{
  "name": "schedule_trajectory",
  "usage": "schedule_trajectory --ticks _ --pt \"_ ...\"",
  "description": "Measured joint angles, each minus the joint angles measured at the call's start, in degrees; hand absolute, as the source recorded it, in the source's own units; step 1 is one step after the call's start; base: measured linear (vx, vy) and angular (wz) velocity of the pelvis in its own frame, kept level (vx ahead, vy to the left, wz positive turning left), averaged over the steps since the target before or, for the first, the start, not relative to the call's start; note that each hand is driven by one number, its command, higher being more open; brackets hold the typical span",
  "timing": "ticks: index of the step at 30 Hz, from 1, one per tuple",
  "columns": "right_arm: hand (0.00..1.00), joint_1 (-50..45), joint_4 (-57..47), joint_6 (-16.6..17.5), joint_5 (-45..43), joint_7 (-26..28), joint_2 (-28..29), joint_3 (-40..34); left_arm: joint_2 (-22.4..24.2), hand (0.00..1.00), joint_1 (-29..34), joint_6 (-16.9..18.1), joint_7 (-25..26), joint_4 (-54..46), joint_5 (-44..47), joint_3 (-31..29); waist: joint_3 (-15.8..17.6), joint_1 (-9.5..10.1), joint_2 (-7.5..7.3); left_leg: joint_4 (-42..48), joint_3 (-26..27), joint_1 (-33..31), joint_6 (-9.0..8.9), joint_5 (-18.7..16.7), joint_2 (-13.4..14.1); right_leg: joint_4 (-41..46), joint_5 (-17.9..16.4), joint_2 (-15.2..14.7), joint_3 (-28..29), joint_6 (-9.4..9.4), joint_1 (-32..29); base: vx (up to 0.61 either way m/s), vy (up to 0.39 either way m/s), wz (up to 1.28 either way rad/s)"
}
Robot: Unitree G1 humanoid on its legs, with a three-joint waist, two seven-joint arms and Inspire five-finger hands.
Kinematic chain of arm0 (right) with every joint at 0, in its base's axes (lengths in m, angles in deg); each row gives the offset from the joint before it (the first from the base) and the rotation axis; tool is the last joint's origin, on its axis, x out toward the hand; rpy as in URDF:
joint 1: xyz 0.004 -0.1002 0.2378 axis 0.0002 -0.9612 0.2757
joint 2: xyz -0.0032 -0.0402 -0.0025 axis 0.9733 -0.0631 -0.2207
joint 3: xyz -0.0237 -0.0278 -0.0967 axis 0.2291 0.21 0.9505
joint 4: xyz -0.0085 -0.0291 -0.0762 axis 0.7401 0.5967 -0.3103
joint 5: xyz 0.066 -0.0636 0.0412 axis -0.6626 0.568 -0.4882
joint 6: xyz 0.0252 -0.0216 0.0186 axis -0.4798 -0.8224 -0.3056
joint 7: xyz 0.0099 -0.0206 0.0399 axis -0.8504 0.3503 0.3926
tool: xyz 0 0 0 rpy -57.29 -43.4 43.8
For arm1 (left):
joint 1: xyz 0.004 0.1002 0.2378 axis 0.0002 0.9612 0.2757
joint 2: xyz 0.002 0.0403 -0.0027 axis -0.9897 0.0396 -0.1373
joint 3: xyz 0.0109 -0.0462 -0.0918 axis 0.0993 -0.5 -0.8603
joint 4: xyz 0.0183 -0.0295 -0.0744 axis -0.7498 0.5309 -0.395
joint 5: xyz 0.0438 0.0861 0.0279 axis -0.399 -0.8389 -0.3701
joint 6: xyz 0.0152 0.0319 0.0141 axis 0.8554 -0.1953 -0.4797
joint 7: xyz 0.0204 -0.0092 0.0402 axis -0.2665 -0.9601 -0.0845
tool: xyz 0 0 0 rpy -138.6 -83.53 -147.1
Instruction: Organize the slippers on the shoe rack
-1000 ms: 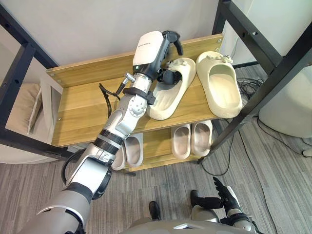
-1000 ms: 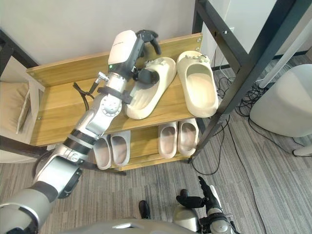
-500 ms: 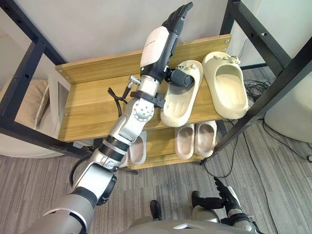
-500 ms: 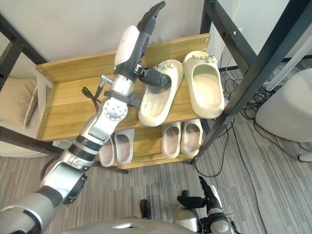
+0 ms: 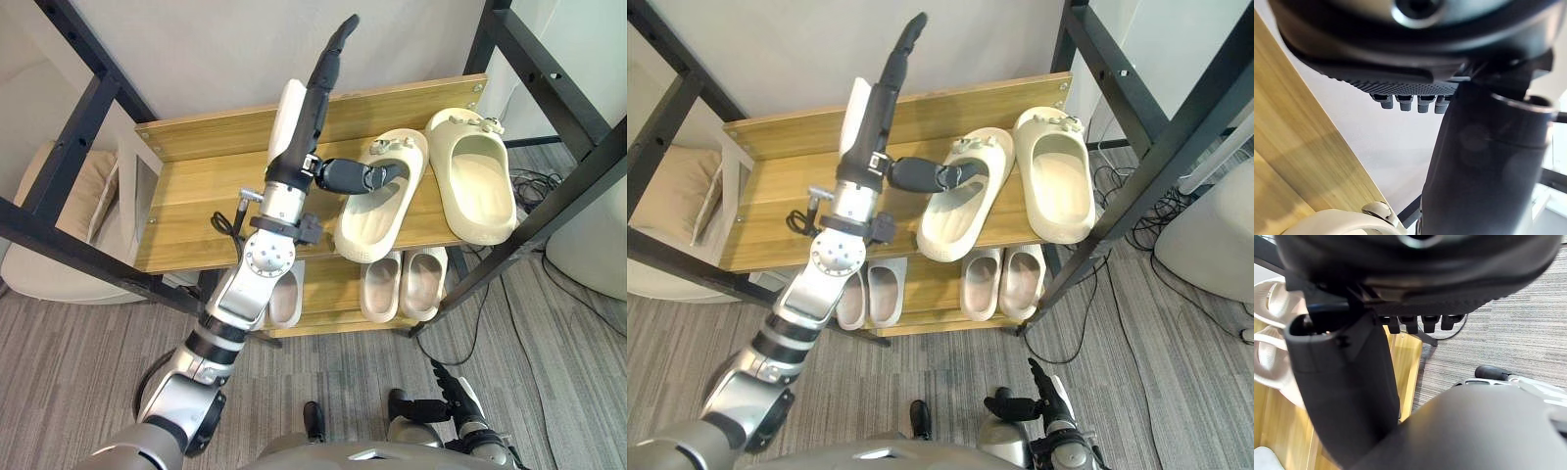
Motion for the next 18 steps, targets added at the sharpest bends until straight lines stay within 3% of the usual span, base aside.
schedule_trajectory --ticks 3,5,10,18 --pt "1.0 0.1 0.3 -0.1 0.0 0.0 0.0 0.0 1.4 1.0 4.6 0.8 -0.2 -2.6 4.6 -0.5 0.0 0.14 -0.03 0.1 -0.7 0.0 0.03 0.0 -0.1 0.0 -0.2 -0.1 -0.7 0.02 0.5 -0.01 0.003 0.14" --pt "1.0 0.2 0.8 -0.4 0.0 0.0 0.0 0.0 2.9 1.0 10.9 1.0 -0.9 -6.0 10.0 -0.5 -0.2 0.76 -0.13 0.1 -1.1 0.0 0.04 0.0 -0.1 0.0 -0.3 -0.1 -1.1 0.01 0.7 -0.01 0.006 0.1" --pt "1.0 0.1 1.3 -0.6 0.0 -0.1 -0.2 0.1 4.0 1.0 17.6 1.0 -3.0 -7.9 16.3 0.3 -0.4 2.17 -0.33 0.1 -1.5 -0.1 0.03 0.1 -0.1 0.0 -0.3 -0.1 -1.4 0.04 0.8 -0.01 0.005 0.04" --pt "1.0 0.1 2.5 -1.3 0.1 -0.9 0.1 0.8 5.1 1.0 27.5 0.9 -8.0 -10.4 27.8 7.3 -1.9 3.2 -1.12 0.1 -2.4 -0.3 0.03 0.1 -0.2 0.0 -0.7 -0.2 -2.4 0.1 1.1 0.0 0.005 0.06"
